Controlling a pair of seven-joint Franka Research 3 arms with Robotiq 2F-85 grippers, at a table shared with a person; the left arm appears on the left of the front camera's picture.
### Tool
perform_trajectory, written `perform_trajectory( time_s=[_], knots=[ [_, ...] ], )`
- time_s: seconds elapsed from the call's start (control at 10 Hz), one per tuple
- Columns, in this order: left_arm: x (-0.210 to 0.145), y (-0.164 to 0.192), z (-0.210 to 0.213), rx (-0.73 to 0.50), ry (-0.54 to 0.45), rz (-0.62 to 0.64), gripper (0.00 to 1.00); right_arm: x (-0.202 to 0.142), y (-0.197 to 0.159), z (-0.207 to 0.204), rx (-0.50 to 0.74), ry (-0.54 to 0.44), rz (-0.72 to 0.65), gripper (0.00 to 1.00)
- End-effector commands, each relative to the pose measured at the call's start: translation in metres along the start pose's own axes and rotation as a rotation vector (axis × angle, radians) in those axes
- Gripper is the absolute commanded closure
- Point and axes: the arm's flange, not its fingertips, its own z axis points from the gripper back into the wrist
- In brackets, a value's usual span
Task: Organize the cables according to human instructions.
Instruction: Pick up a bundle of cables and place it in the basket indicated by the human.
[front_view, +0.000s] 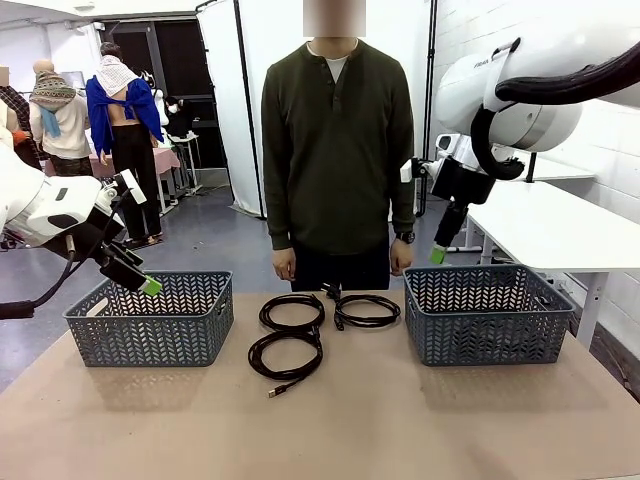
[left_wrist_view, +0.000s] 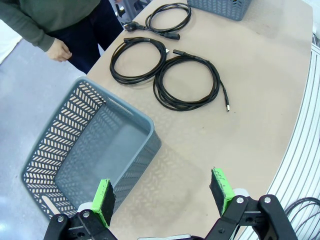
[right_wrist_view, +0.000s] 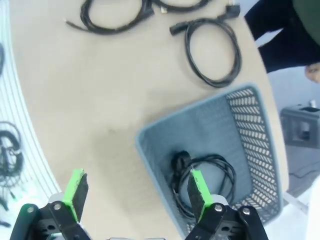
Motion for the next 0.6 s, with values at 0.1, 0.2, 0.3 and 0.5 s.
perform_trajectory(
  time_s=[0.1,0.2,0.3,0.5],
  knots=[
    [-0.002,0.003,-0.001,-0.010,-0.008,-0.003,0.00,-0.009,0.048,-0.026,-0.112,-0.104,-0.035,0.00],
    [-0.002,0.003,-0.001,-0.010,-0.008,-0.003,0.00,-0.008,0.059,-0.036,-0.109,-0.122,-0.036,0.00],
    [-0.002,0.003,-0.001,-0.010,-0.008,-0.003,0.00,-0.010,0.070,-0.043,-0.106,-0.138,-0.034,0.00],
    [-0.002,0.003,-0.001,-0.010,-0.008,-0.003,0.00,-0.009,0.091,-0.060,-0.122,-0.149,-0.035,0.00]
  ],
)
